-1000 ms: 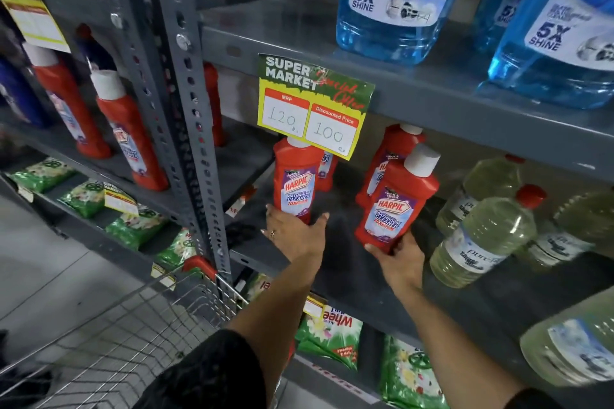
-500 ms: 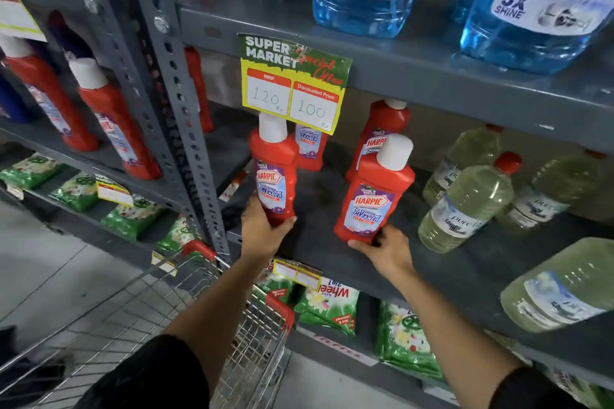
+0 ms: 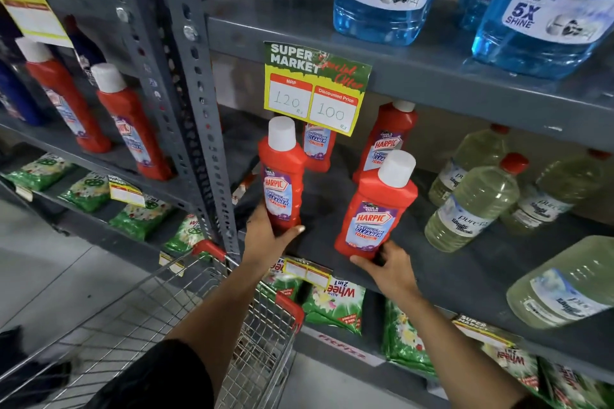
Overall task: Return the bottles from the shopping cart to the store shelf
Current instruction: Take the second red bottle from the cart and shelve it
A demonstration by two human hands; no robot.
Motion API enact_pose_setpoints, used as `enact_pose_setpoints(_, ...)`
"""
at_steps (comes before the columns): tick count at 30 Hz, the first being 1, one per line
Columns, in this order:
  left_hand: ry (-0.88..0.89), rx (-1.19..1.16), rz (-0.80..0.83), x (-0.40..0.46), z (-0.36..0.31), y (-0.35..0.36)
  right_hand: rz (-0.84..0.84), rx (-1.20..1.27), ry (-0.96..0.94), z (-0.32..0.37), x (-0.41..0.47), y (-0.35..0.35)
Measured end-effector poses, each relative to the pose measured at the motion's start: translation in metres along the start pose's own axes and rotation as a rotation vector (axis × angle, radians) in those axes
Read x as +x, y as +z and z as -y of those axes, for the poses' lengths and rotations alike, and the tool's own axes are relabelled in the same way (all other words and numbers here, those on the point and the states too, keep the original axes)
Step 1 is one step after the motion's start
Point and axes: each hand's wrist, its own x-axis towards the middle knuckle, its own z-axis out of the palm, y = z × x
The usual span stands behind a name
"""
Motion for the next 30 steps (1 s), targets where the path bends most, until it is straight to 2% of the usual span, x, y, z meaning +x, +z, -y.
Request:
enact_pose_setpoints(11, 0.057, 0.092, -0.116, -0.004, -0.002, 0.01, 0.036, 0.033, 0.006, -0.002, 0.001, 0.0)
enact_pose_setpoints(22, 0.049, 0.049, -0.038, -0.005, -0.002, 0.001, 0.063, 0.068, 0.057, 0.004, 0.0, 0.0)
enact_pose_setpoints(26, 0.012, -0.043, -0.008, -0.008, -0.007, -0.01, 0.071, 0.229, 0.14, 0.001, 0.002, -0.003)
enact_pose_setpoints(30, 0.061, -0.1, -0.008, -0.028, -0.007, -0.021, -0.023, 0.446, 0.24, 0.005, -0.002, -0.008)
